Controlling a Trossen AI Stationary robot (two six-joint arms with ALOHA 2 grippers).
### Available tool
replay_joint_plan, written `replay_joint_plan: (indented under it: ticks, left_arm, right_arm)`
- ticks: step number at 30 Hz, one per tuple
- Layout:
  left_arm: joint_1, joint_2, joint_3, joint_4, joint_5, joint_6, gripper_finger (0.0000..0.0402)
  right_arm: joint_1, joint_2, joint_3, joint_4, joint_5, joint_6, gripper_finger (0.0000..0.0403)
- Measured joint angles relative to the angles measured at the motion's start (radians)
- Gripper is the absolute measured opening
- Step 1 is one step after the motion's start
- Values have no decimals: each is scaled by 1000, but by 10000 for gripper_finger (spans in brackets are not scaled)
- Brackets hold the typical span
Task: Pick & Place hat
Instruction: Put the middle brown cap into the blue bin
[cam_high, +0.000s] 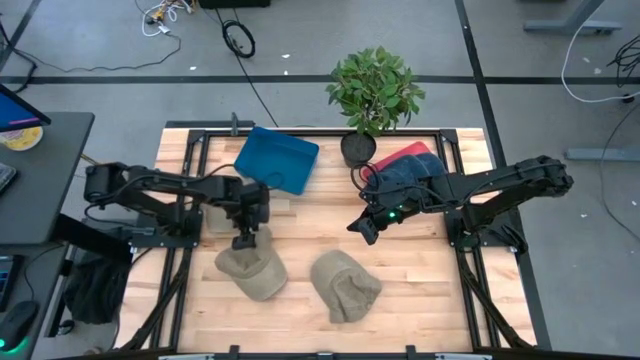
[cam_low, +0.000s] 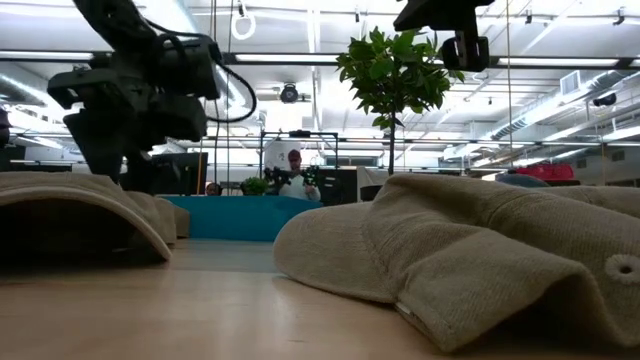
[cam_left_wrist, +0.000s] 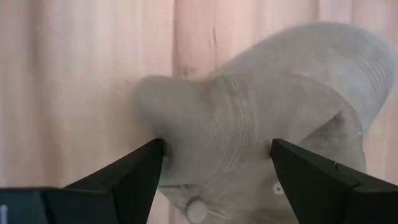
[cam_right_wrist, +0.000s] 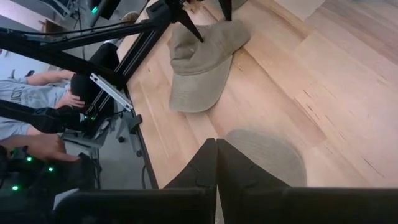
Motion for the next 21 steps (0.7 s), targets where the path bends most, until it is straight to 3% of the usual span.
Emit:
replay_joint_plan:
  ticks: [16, 21]
  left_arm:
    - [0, 122, 0, -52, 134, -29, 307]
    - [0, 122, 0, -53, 224, -53, 307]
  right_arm:
    - [0, 0, 0, -1, 0, 7, 7]
    - [0, 0, 0, -2, 0, 0, 7]
